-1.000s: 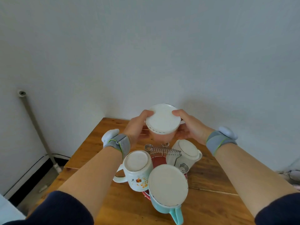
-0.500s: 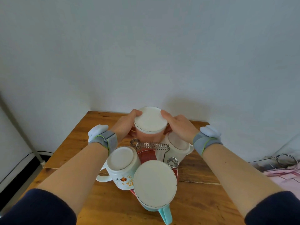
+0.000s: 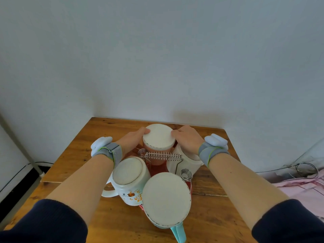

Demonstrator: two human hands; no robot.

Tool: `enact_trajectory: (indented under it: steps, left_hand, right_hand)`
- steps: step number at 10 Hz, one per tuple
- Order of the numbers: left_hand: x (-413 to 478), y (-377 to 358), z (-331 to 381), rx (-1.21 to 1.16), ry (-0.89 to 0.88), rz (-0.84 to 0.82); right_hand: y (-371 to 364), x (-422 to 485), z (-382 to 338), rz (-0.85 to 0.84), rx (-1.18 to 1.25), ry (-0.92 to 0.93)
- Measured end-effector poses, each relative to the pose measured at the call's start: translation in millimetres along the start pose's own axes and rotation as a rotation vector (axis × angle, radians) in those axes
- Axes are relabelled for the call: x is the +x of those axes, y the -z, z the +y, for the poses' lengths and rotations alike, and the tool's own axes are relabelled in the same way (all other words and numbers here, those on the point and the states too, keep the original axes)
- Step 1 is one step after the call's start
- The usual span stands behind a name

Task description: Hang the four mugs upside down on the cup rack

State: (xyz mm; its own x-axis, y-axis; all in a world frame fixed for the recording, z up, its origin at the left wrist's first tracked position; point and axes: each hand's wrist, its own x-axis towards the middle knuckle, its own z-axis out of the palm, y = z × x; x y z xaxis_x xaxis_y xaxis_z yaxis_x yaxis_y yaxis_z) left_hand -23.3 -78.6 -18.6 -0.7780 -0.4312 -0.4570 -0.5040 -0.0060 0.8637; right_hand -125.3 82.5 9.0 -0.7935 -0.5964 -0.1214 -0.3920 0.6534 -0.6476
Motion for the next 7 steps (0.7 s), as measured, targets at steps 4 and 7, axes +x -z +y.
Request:
enact_trajectory:
  steps: [4,7]
  left_hand:
    - [-3,1,1,0.066,0.027,0.018]
    - [-10,-2,6,0.175,-0.233,0.288]
  right_hand:
    - [-7,8,4,-0.006,-0.095,0.008]
    - [-3,-2,0,0.053,-0.216,0.092]
